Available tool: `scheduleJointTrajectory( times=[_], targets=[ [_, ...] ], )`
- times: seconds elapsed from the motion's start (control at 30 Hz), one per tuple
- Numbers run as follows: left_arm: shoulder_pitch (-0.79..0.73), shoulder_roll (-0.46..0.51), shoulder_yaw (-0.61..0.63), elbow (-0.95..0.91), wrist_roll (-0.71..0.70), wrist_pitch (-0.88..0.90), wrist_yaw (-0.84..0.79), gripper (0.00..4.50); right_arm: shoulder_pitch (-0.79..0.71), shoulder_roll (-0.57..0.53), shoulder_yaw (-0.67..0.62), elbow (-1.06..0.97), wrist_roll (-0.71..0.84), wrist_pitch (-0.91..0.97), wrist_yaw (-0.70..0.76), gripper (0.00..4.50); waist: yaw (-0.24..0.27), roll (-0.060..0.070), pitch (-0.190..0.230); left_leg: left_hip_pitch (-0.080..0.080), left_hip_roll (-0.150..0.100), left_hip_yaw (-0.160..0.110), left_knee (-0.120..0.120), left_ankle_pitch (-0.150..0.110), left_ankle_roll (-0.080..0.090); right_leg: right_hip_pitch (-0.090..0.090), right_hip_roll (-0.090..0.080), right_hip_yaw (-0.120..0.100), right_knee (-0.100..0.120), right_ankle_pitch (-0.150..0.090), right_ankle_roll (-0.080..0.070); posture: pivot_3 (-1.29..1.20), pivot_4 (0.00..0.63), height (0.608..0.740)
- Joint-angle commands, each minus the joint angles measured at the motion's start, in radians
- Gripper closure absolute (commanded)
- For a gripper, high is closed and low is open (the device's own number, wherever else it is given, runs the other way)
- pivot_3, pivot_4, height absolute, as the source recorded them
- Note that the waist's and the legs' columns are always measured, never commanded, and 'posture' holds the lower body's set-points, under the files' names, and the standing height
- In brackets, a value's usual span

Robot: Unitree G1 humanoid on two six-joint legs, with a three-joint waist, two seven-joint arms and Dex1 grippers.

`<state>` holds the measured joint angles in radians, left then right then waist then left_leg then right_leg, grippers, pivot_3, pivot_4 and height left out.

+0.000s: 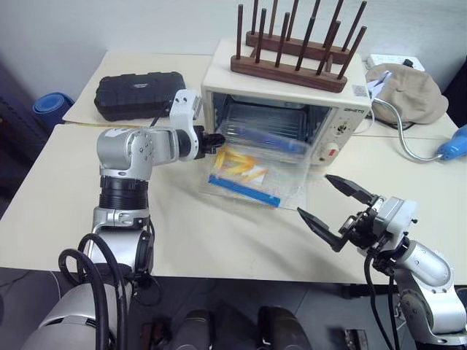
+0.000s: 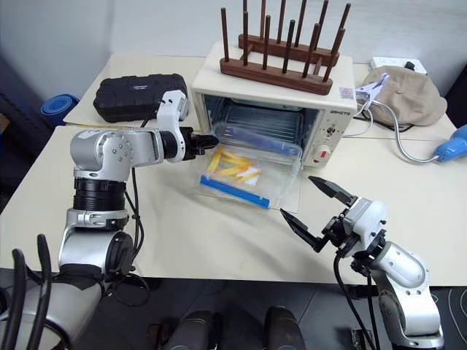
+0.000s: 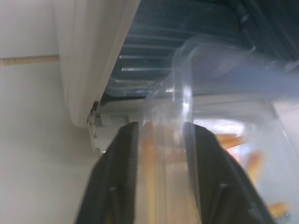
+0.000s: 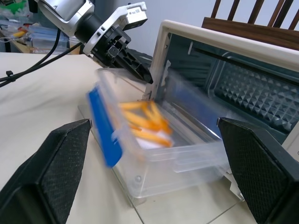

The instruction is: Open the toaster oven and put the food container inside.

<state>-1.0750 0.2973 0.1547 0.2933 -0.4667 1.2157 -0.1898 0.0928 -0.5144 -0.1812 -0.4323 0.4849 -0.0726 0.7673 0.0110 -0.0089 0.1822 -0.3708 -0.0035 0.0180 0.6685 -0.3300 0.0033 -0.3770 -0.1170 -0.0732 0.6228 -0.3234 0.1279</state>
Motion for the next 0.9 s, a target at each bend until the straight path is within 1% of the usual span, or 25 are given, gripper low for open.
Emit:
scheduleJointTrajectory(
  times=[0.03, 0.07, 0.1, 0.13, 0.2, 0.23, 0.27, 0.3, 0.33, 0.37, 0.4, 0.43, 0.47, 0.5, 0.6, 0.63, 0.67, 0.7, 0.73, 0.9],
  targets=[
    [-0.026, 0.004, 0.090, -0.010, -0.036, -0.108, -0.045, 1.66, 0.014, -0.004, -0.034, -0.082, 0.036, 0.031, -0.035, 0.00, 0.001, 0.000, 0.000, 0.000, 0.000, 0.000, 0.000, 0.000, 0.000, 0.000, 0.000, 0.000, 0.000, 0.000, 0.000, 0.00, 0.150, 0.740],
    [-0.020, 0.021, 0.107, -0.019, -0.053, -0.131, -0.085, 1.37, 0.018, -0.013, -0.038, -0.103, 0.051, 0.056, -0.043, 0.00, 0.001, 0.000, 0.000, 0.000, 0.001, 0.000, 0.000, 0.000, 0.000, 0.000, 0.000, 0.000, 0.000, 0.000, 0.000, 0.00, 0.150, 0.740],
    [-0.011, 0.040, 0.115, -0.032, -0.063, -0.156, -0.126, 1.37, 0.021, -0.022, -0.040, -0.121, 0.066, 0.080, -0.048, 0.00, 0.001, 0.000, 0.000, 0.000, 0.001, 0.000, 0.000, 0.000, 0.000, 0.000, 0.000, 0.000, 0.000, 0.000, 0.000, 0.00, 0.150, 0.740],
    [0.010, 0.083, 0.105, -0.054, -0.075, -0.192, -0.217, 1.37, 0.029, -0.040, -0.038, -0.148, 0.092, 0.118, -0.046, 0.00, -0.002, 0.000, 0.000, 0.000, 0.001, 0.000, 0.000, 0.000, 0.000, 0.000, 0.000, 0.000, 0.000, 0.000, 0.000, 0.00, 0.150, 0.740],
    [0.072, 0.187, 0.065, -0.102, -0.084, -0.293, -0.428, 1.37, 0.050, -0.088, -0.025, -0.198, 0.142, 0.213, -0.039, 0.00, -0.013, 0.000, 0.000, 0.000, 0.001, 0.001, 0.000, 0.000, 0.000, 0.000, 0.000, 0.000, 0.000, 0.000, 0.000, 0.00, 0.150, 0.740],
    [0.121, 0.250, 0.028, -0.132, -0.073, -0.378, -0.561, 1.34, 0.058, -0.110, -0.017, -0.213, 0.147, 0.254, -0.042, 0.19, -0.016, 0.000, 0.000, 0.001, 0.001, 0.001, -0.001, 0.000, -0.001, 0.000, 0.001, 0.001, 0.000, 0.000, 0.000, 0.00, 0.150, 0.740],
    [0.179, 0.324, -0.020, -0.149, -0.040, -0.493, -0.710, 1.33, 0.060, -0.129, -0.002, -0.215, 0.118, 0.288, -0.058, 0.40, -0.021, 0.001, 0.000, 0.002, 0.001, 0.002, -0.002, 0.000, -0.001, -0.001, 0.002, 0.001, 0.000, 0.000, -0.001, 0.00, 0.150, 0.740],
    [0.252, 0.419, -0.093, -0.157, 0.021, -0.620, -0.859, 1.73, 0.060, -0.155, 0.027, -0.220, 0.105, 0.342, -0.065, 0.55, -0.027, 0.001, -0.001, 0.003, 0.002, 0.002, -0.002, 0.000, -0.002, -0.001, 0.003, 0.001, 0.000, -0.001, -0.002, 0.00, 0.150, 0.740],
    [0.314, 0.490, -0.147, -0.154, 0.065, -0.727, -0.979, 1.89, 0.057, -0.174, 0.057, -0.219, 0.087, 0.381, -0.068, 0.92, -0.028, 0.002, -0.001, 0.003, 0.002, 0.003, -0.003, 0.000, -0.003, -0.001, 0.003, 0.001, 0.000, -0.001, -0.003, 0.00, 0.150, 0.740],
    [0.356, 0.533, -0.178, -0.151, 0.081, -0.790, -1.064, 2.15, 0.050, -0.186, 0.083, -0.218, 0.073, 0.403, -0.066, 1.24, -0.025, 0.003, -0.001, 0.003, 0.003, 0.003, -0.003, -0.001, -0.003, -0.001, 0.003, 0.001, 0.000, -0.002, -0.003, 0.00, 0.150, 0.740],
    [0.388, 0.553, -0.197, -0.156, 0.083, -0.804, -1.097, 2.45, 0.039, -0.190, 0.107, -0.214, 0.070, 0.432, -0.070, 1.58, -0.016, 0.003, -0.001, 0.003, 0.002, 0.003, -0.002, -0.001, -0.003, -0.001, 0.003, 0.001, 0.000, -0.002, -0.004, 0.00, 0.150, 0.740],
    [0.413, 0.553, -0.205, -0.168, 0.071, -0.801, -1.116, 2.83, 0.023, -0.188, 0.129, -0.207, 0.065, 0.455, -0.078, 2.01, -0.011, 0.003, -0.001, 0.003, 0.003, 0.003, -0.002, 0.000, -0.002, 0.000, 0.003, 0.002, -0.001, -0.002, -0.004, 0.00, 0.150, 0.740],
    [0.442, 0.544, -0.217, -0.192, 0.061, -0.802, -1.130, 3.05, 0.004, -0.186, 0.147, -0.198, 0.060, 0.472, -0.076, 2.25, -0.004, 0.003, -0.001, 0.002, 0.004, 0.003, 0.000, -0.001, -0.002, 0.000, 0.003, 0.001, -0.001, -0.002, -0.004, 0.00, 0.150, 0.740],
    [0.472, 0.527, -0.235, -0.220, 0.062, -0.804, -1.127, 3.37, -0.019, -0.188, 0.169, -0.184, 0.035, 0.466, -0.065, 2.60, 0.007, 0.003, -0.001, 0.000, 0.005, 0.001, 0.002, -0.001, -0.001, 0.000, 0.002, 0.001, 0.000, -0.002, -0.004, 0.00, 0.150, 0.740],
    [0.515, 0.429, -0.269, -0.264, 0.081, -0.831, -1.062, 4.34, -0.090, -0.167, 0.204, -0.131, 0.030, 0.499, -0.062, 3.68, 0.021, 0.003, -0.001, -0.004, 0.003, -0.004, 0.010, -0.004, 0.004, 0.001, 0.001, 0.003, 0.000, -0.002, -0.003, 0.00, 0.150, 0.740],
    [0.503, 0.377, -0.283, -0.239, 0.112, -0.834, -0.998, 4.50, -0.135, -0.153, 0.220, -0.090, 0.005, 0.501, -0.080, 4.05, 0.022, 0.003, -0.001, -0.005, 0.002, -0.006, 0.012, -0.005, 0.006, 0.001, 0.001, 0.005, 0.001, -0.002, -0.003, 0.00, 0.150, 0.740],
    [0.485, 0.324, -0.292, -0.205, 0.146, -0.831, -0.922, 4.50, -0.183, -0.133, 0.234, -0.044, -0.025, 0.494, -0.100, 4.37, 0.022, 0.002, -0.001, -0.006, 0.001, -0.007, 0.013, -0.005, 0.006, 0.001, 0.001, 0.007, 0.002, -0.002, -0.003, 0.00, 0.150, 0.740],
    [0.465, 0.277, -0.296, -0.172, 0.171, -0.821, -0.858, 4.50, -0.232, -0.114, 0.249, 0.003, -0.056, 0.482, -0.113, 4.47, 0.020, 0.002, -0.001, -0.006, 0.000, -0.007, 0.014, -0.005, 0.007, 0.001, 0.000, 0.008, 0.003, -0.001, -0.002, 0.00, 0.150, 0.740],
    [0.446, 0.229, -0.285, -0.145, 0.179, -0.814, -0.798, 4.50, -0.273, -0.096, 0.257, 0.047, -0.085, 0.469, -0.127, 4.47, 0.017, 0.002, -0.001, -0.006, -0.001, -0.007, 0.014, -0.005, 0.007, 0.001, 0.000, 0.009, 0.003, -0.001, -0.002, 0.00, 0.150, 0.740],
    [0.367, 0.090, -0.219, -0.062, 0.172, -0.817, -0.640, 4.50, -0.429, -0.015, 0.260, 0.221, -0.168, 0.401, -0.153, 4.47, 0.002, 0.002, -0.001, -0.007, 0.000, -0.006, 0.013, -0.005, 0.007, -0.001, 0.002, 0.007, 0.004, 0.000, -0.001, 0.00, 0.150, 0.740]
  ],
)
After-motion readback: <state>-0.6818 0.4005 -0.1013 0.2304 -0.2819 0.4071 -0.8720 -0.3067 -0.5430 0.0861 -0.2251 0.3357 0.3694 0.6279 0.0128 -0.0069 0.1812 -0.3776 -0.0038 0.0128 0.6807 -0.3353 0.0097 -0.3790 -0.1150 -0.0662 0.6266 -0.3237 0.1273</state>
